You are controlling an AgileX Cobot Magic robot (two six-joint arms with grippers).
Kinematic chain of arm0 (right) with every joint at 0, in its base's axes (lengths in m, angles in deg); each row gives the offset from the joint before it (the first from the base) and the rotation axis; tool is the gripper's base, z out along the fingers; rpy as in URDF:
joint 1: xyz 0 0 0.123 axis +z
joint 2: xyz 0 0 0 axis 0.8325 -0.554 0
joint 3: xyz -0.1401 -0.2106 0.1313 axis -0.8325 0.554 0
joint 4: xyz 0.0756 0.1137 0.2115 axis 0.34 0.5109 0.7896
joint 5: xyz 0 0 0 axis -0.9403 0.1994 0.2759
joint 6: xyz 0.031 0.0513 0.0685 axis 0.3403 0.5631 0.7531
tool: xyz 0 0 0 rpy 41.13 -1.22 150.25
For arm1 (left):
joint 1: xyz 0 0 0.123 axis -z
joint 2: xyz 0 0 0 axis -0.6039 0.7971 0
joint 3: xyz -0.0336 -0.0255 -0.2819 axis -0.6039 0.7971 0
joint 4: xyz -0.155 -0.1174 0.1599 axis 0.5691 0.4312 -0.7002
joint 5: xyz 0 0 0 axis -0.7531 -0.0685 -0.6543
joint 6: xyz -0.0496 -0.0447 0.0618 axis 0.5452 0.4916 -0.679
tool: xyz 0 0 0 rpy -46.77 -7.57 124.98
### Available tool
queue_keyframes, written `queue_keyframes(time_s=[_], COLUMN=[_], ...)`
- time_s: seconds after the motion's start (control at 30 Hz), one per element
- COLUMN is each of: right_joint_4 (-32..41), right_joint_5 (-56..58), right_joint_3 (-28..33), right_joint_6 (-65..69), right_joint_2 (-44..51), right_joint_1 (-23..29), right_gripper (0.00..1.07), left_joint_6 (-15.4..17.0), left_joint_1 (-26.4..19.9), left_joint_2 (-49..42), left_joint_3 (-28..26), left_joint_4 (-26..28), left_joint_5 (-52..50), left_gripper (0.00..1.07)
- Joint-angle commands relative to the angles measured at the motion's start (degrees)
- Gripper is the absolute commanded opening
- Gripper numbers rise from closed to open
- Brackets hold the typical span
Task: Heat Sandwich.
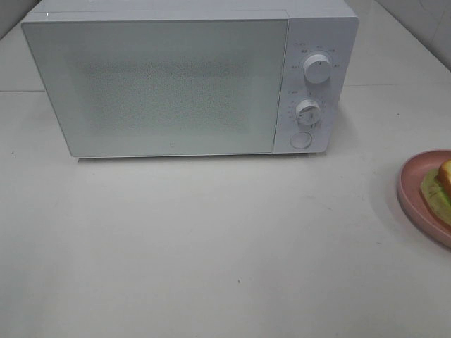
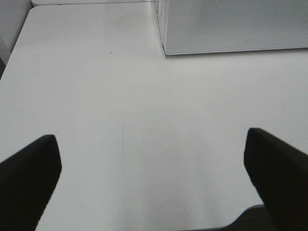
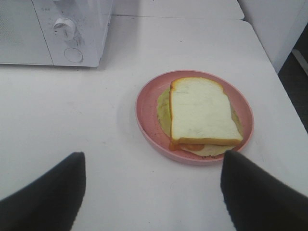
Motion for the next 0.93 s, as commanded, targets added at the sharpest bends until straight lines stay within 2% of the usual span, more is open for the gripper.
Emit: queue_keyframes(time_s=[0.03, 0.93], right_joint_4=[0.00, 0.00], right_joint_5=[-0.40, -0.40], right_joint_3=[0.06, 0.06], right_joint_6=[-0.17, -0.17], right_joint_2=[1.72, 1.72], right_joint_1=[-0.23, -0.23], right_gripper=[0.75, 0.75], left_joint_6=[0.40, 0.40], left_joint_1=[-0.29, -0.29], left_joint_2=[-1.43, -1.32], left_joint_3=[0.11, 0.11], left_joint_4=[0.52, 0.52], left_joint_5=[-0.29, -0.29], left_gripper=[0.98, 0.98])
